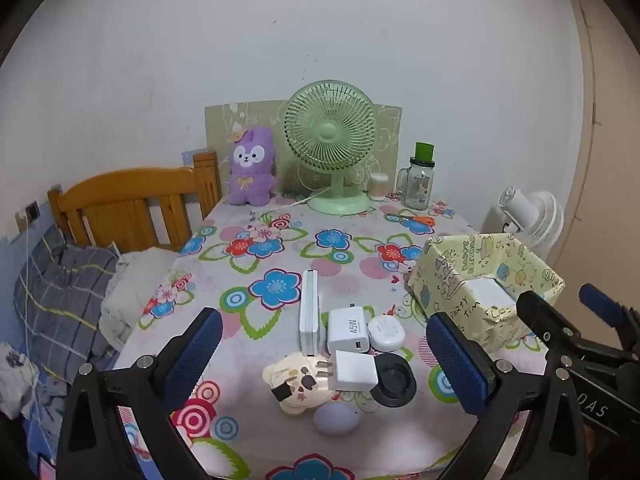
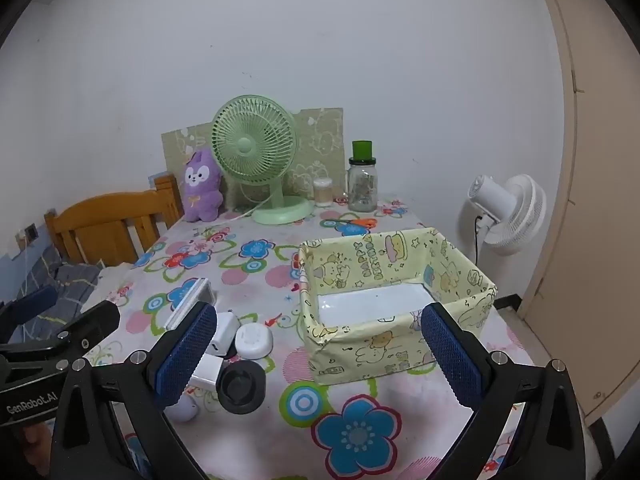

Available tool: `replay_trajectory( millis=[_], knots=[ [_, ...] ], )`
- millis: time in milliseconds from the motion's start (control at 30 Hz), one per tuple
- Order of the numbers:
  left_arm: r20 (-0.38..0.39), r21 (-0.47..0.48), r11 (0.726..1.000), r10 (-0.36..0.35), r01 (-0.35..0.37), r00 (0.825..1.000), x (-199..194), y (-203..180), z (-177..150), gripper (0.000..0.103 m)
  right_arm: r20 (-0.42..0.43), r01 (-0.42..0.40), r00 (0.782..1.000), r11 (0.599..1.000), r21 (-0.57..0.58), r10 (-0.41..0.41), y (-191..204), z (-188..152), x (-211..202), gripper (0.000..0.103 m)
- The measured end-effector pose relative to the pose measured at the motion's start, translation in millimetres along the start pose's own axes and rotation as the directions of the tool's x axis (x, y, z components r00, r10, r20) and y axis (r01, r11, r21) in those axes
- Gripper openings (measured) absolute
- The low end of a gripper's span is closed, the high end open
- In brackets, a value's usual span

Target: Organize rigid objects

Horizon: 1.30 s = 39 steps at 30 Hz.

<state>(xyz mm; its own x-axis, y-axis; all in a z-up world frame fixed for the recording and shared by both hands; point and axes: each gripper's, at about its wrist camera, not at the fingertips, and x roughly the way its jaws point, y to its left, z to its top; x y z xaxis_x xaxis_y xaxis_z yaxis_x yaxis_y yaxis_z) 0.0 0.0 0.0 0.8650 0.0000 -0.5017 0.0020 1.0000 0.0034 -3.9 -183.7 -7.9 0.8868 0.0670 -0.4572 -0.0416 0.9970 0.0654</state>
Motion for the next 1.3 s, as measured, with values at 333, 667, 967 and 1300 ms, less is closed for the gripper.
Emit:
replay_trajectory(
  millis=[333, 667, 967, 1300],
  knots=[
    [0.035, -0.019, 1.0, 0.001, 0.0, 0.999, -2, 0, -4, 0.103, -0.015, 0.012, 1.0, 1.0, -0.006, -0.012, 4, 0, 4, 0.103],
    [0.026, -0.005, 1.0, -0.019, 0.019, 0.999, 3, 0, -5, 0.103, -0.017, 0.034, 0.999, 0.999, -0.005, -0.034, 3, -2, 7, 0.103],
    [0.024, -0.002, 1.0, -0.016, 0.016, 1.0, 4, -2, -4, 0.103, -0.03, 0.045, 0.999, 0.999, -0.001, -0.045, 1, -1, 9, 0.103],
    [0.028, -0.003, 1.0, -0.018, 0.019, 0.999, 3, -2, -1, 0.103, -0.009, 0.061, 0.998, 0.998, -0.012, -0.061, 4, 1, 6, 0.103]
  ],
)
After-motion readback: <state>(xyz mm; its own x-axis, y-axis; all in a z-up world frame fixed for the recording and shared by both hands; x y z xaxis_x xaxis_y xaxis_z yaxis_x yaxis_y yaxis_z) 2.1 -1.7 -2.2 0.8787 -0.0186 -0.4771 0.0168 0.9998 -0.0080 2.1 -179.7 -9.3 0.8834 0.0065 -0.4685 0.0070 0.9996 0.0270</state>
